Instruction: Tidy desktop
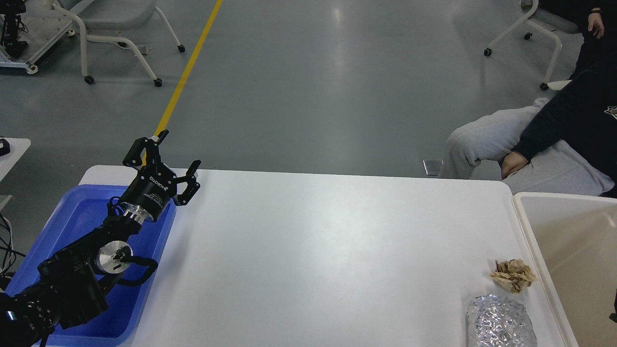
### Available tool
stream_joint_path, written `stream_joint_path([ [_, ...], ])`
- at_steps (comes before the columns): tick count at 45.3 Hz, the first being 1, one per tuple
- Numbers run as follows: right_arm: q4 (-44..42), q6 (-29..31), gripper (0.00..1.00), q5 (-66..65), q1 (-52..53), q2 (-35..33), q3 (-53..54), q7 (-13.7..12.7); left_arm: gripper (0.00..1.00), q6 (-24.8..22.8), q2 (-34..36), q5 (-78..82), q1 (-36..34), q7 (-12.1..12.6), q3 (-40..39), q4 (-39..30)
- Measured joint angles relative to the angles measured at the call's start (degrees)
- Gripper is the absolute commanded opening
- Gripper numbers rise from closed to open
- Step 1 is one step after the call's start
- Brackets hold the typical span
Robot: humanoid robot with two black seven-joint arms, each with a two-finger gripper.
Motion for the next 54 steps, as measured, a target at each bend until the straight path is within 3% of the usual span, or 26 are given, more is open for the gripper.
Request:
stream_joint_path([
  [18, 11.1, 6.1, 1.0, 0.0, 8.2, -7.7, 2.0, 0.0, 1.0, 0.0, 0.0, 0.0, 0.0, 0.0, 0.0, 0.0],
  [28, 18.7, 12.9, 1.0, 0.1, 11.2, -10.1, 8.4, 0.1, 1.0, 0.0, 0.0, 0.0, 0.0, 0.0, 0.0, 0.0],
  [41, 21.8, 27.3, 1.0, 0.1, 11.5, -7.3, 17.4, 0.5, 1.0, 0.0, 0.0, 0.0, 0.0, -0.1, 0.0, 0.0],
  [54, 22.6, 39.2, 1.0, 0.2, 7.9, -0.2, 24.4, 3.7, 1.0, 0.0, 0.0, 0.0, 0.0, -0.1, 0.0, 0.0],
])
